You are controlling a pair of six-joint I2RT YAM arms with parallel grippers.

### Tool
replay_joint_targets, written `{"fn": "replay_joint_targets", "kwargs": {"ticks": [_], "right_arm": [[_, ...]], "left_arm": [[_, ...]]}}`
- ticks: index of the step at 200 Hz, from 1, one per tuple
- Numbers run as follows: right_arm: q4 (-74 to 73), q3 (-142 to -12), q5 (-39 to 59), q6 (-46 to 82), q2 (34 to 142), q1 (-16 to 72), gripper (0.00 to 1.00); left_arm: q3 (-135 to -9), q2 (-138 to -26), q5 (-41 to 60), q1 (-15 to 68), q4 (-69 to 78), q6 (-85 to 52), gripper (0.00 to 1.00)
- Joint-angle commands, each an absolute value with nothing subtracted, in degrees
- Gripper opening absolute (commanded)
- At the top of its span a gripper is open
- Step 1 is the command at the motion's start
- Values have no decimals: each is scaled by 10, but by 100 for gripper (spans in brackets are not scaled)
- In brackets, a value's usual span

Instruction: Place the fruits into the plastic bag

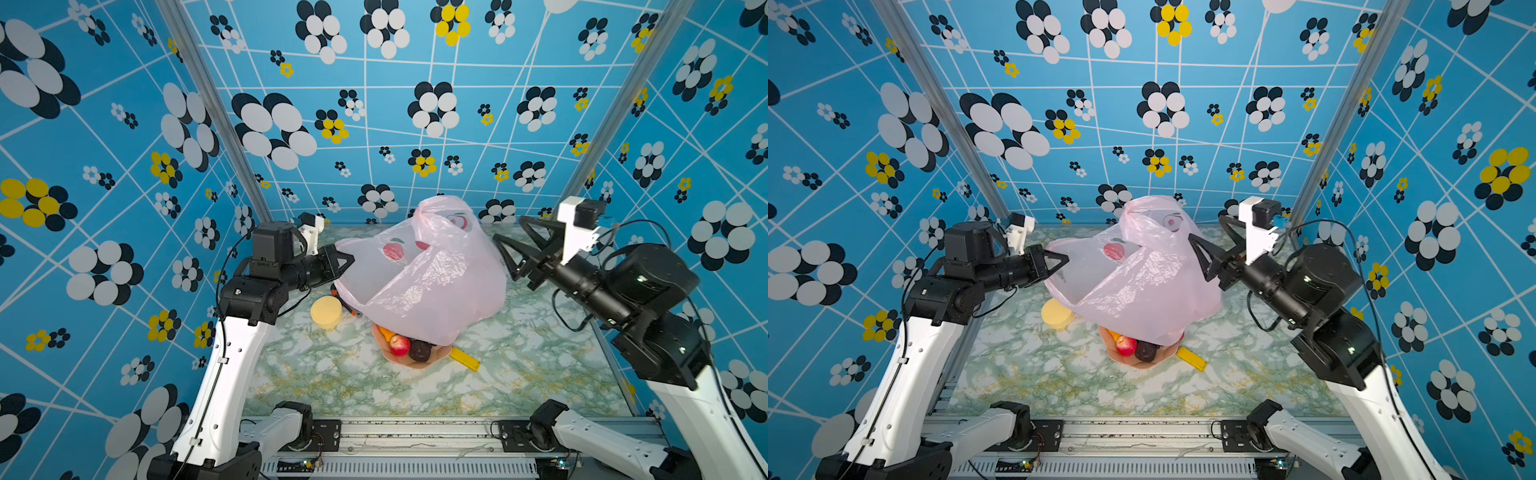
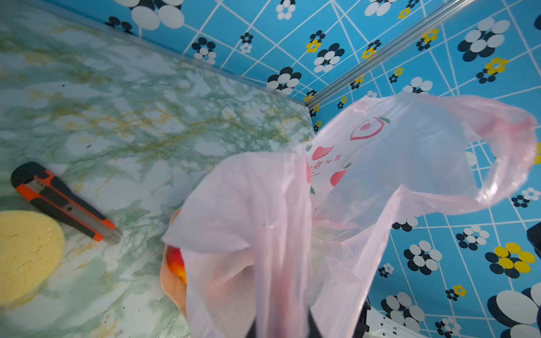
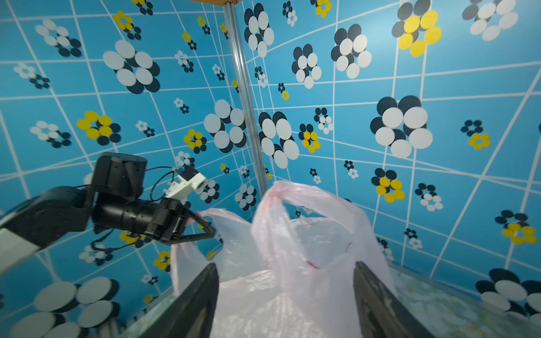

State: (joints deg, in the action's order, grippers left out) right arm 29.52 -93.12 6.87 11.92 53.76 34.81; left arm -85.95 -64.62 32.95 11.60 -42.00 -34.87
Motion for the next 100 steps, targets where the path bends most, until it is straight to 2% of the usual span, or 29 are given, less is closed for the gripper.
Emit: {"fn": "replay_joint_targets", "kwargs": {"ticks": [1, 22, 39, 59, 68, 100], "right_arm": [[470, -988, 152, 302, 572, 349, 75], [546, -1044, 147, 353, 596, 349, 76], [628, -1087, 106, 352, 617, 350, 76], [673, -1110, -36, 319, 605, 350, 78], [687, -1123, -70, 298, 609, 349, 78], [746, -1214, -36, 248, 712, 343, 81]], "left_arm": [[-887, -674, 312, 153, -369, -380, 0], [-909, -701, 304, 194, -360, -381, 0], [-911, -711, 289, 223, -353, -379, 0], [-906, -712, 280, 239, -357, -374, 0], [-902, -711, 279, 242, -356, -374, 0], [-899, -703, 279, 256, -348, -376, 0]]}}
